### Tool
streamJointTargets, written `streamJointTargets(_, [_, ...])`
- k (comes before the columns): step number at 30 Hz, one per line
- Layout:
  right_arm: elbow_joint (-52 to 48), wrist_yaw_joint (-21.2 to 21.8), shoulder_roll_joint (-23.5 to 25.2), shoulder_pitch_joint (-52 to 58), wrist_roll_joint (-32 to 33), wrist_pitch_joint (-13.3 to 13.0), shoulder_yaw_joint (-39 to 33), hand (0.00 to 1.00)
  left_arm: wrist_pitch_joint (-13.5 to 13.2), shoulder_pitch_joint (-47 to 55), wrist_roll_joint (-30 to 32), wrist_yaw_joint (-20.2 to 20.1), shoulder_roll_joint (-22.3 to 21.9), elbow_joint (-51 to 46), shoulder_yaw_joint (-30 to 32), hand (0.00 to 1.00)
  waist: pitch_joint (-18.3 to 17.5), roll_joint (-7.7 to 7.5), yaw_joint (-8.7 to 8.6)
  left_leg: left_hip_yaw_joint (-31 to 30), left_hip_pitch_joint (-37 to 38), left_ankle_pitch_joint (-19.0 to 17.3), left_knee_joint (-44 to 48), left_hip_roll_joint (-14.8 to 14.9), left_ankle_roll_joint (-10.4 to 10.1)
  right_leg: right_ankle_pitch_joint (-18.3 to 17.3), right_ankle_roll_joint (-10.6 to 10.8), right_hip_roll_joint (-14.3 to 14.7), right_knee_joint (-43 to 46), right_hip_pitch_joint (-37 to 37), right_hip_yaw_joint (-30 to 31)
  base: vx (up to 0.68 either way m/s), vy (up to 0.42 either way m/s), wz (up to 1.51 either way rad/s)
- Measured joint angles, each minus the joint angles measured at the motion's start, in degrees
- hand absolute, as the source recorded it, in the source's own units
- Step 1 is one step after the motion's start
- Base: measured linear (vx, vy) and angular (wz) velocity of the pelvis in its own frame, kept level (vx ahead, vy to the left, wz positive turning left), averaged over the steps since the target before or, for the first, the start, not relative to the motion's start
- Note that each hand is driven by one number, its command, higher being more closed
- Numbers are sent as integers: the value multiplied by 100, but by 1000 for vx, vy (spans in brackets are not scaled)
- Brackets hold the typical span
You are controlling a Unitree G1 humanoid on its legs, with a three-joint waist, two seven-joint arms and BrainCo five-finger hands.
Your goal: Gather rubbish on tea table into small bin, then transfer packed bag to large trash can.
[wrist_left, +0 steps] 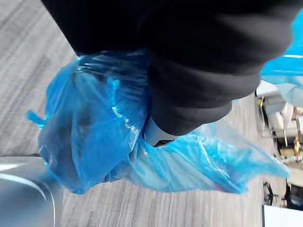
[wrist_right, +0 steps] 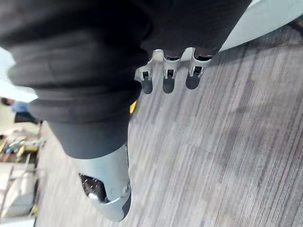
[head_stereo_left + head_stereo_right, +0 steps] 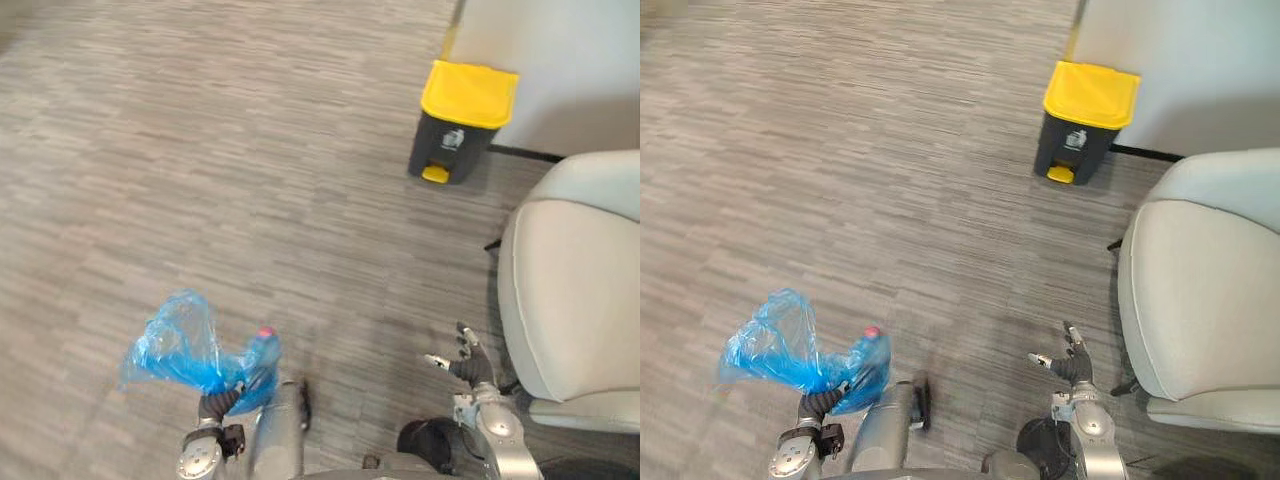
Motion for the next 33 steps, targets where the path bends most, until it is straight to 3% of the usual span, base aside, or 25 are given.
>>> streamJointTargets(1, [0, 2, 7, -1, -52, 5, 0, 0, 1, -9, 0, 8, 4, 2, -25, 100, 29, -43, -39, 125, 174, -140, 78, 3, 59, 176, 484, -57, 614, -198, -2, 606, 219, -95])
streamJointTargets(2, [2, 4, 32, -4, -104, 17, 3, 0, 17, -11, 0, 14, 61, 20, -119, 100, 69, -84, -141, 314, 616, -410, 110, 5, 137, 532, 1066, -176, 1866, -663, -82, 557, 205, -80])
streamJointTargets(3, [2, 4, 35, -3, -144, 20, 5, 0, 37, -13, 0, 16, 93, 32, -172, 100, 72, -78, -165, 395, 864, -503, 74, 8, 179, 483, 979, -236, 2317, -850, -243, 528, 195, -90])
streamJointTargets(4, [1, 2, 30, -3, -225, 25, 36, 0, 41, -27, 0, 17, 149, 39, -238, 100, 88, -48, -251, 583, 1386, -571, -159, 36, 264, 357, 445, -406, 2748, -1206, -706, 508, 162, -82])
streamJointTargets(5, [-1, -7, 6, -49, -272, 21, 182, 0, 38, -50, -1, 30, 150, 38, -233, 100, 116, 64, -289, 766, 1885, -588, -599, 83, 272, 181, 58, -526, 2736, -1627, -1285, 478, 123, -84])
streamJointTargets(7, [-3, 3, 8, -123, -280, 19, 344, 0, 30, -190, -1, 30, 302, 28, -223, 100, 129, 108, -319, 936, 2463, -591, -1244, 139, 253, 108, -146, -605, 2138, -2249, -2052, 551, 88, -59])
streamJointTargets(9, [29, 8, -11, -138, -288, 33, 354, 0, 29, -374, 1, 25, 375, 96, -217, 100, 132, 111, -349, 1053, 2870, -537, -1660, 156, 159, 346, -210, -567, 738, -2621, -2548, 487, 11, -17])
streamJointTargets(10, [39, 7, -39, -137, -313, 69, 346, 0, 27, -405, 3, 30, 407, 143, -209, 100, 125, 100, -442, 1056, 3120, -550, -1859, 131, 57, 806, -266, -454, -319, -2634, -2701, 560, -52, 23])
streamJointTargets(11, [39, -6, -63, -110, -412, 110, 325, 0, 28, -383, 6, 33, 456, 206, -188, 100, 118, 89, -498, 987, 3323, -681, -1883, 122, -204, 1582, -478, -330, -1014, -2609, -2623, 566, -79, 40])
streamJointTargets(12, [45, -9, -67, -73, -449, 128, 317, 0, 31, -354, 15, 29, 454, 226, -177, 100, 102, 75, -571, 893, 3397, -765, -1783, 140, -342, 2039, -681, -305, -927, -2567, -2527, 604, -125, 50])
streamJointTargets(14, [34, 1, -126, -66, -458, 151, 340, 0, 34, -433, 114, 24, 315, 346, -171, 100, 114, 209, -561, 652, 2937, -634, -223, 503, -622, 1630, -877, -249, -469, -2427, -2698, 678, -174, 19])
streamJointTargets(15, [-8, 1, -136, -111, -456, 151, 341, 0, 35, -439, 115, 20, 217, 346, -167, 100, 197, 346, -536, 571, 2535, -253, 746, 738, -514, 1513, -934, -107, -551, -2192, -2713, 708, -193, -21])
streamJointTargets(16, [-18, 2, -149, -136, -453, 152, 345, 0, 35, -384, 113, 15, 94, 340, -162, 100, 250, 460, -483, 496, 2178, 390, 1677, 991, -374, 1424, -968, 58, -729, -1869, -2684, 569, -138, -34])
streamJointTargets(17, [-49, -17, -148, -135, -446, 155, 337, 0, 32, -370, 105, 12, -62, 317, -188, 100, 301, 561, -376, 417, 1801, 143, 2633, 1234, -390, 1318, -1024, 252, -1029, -1361, -2614, 441, -74, -41])
streamJointTargets(19, [-124, -36, -59, -121, -440, 153, 343, 0, 26, -389, 103, -2, -85, 292, -244, 100, 351, 462, -241, 499, 1368, -226, 3003, 1180, -258, 1159, -1031, 253, -1242, -856, -2437, 466, -15, -42])
streamJointTargets(20, [-185, -48, -19, -145, -439, 127, 369, 0, 20, -363, 103, -1, -70, 291, -243, 100, 346, 351, -224, 602, 983, -356, 2753, 1046, -119, 1063, -1012, 211, -1501, -535, -2337, 584, -9, -48])
streamJointTargets(22, [-185, -106, -58, -176, -441, 125, 338, 0, 18, -355, 106, -1, -59, 286, -241, 100, 347, 268, -125, 800, 612, -372, 1593, 812, -93, 999, -891, 130, -1844, -194, -2175, 463, 42, -42])
streamJointTargets(24, [-34, -147, -54, -242, -443, 132, 91, 0, 12, -373, 107, 2, -67, 283, -214, 100, 353, 284, -103, 786, 443, -179, -408, 496, -275, 919, -656, 76, -2111, 199, -2055, 592, 161, -32])
streamJointTargets(25, [139, -212, -60, -254, -443, 146, -37, 0, 12, -351, 107, 3, -66, 289, -211, 100, 331, 317, -92, 761, 475, 476, -1310, 326, -197, 782, -453, 33, -2213, 405, -2035, 586, 206, -32])
streamJointTargets(26, [213, -240, -78, -248, -443, 159, -59, 0, 15, -325, 106, 10, -69, 292, -207, 100, 321, 311, -40, 765, 564, 998, -1433, 275, -77, 712, -370, 1, -2215, 456, -1965, 581, 229, -27])
streamJointTargets(27, [319, -232, -49, -230, -447, 185, -45, 0, 31, -383, 107, 13, -31, 296, -195, 100, 249, 104, 13, 866, 641, 922, -1455, 18, 231, 671, -289, -240, -2179, 509, -1913, 594, 215, -7])
streamJointTargets(30, [328, -231, -52, -205, -453, 181, -108, 0, 32, -489, 116, 9, -103, 220, -224, 100, 238, 51, -112, 855, 749, 260, -992, -260, 425, 618, 113, -684, -480, 19, -1911, 603, 227, 20])
streamJointTargets(31, [334, -228, -37, -212, -459, 180, -102, 0, 51, -475, 116, 15, -62, 233, -227, 100, 257, 41, -205, 820, 1042, 73, -933, -389, 473, 807, 491, -958, 1035, -490, -1888, 525, 155, 39])
streamJointTargets(32, [369, -228, -36, -215, -467, 182, -78, 0, 77, -472, 115, 27, 14, 236, -233, 100, 269, 46, -296, 769, 1382, -35, -918, -473, 503, 725, 348, -1104, 2046, -846, -1900, 509, 134, 40])
streamJointTargets(33, [380, -230, -40, -213, -473, 183, -40, 0, 79, -466, 116, 38, 50, 233, -231, 100, 269, 56, -296, 763, 1544, -38, -926, -474, 508, 669, 247, -1129, 2268, -977, -1896, 475, 86, 28])
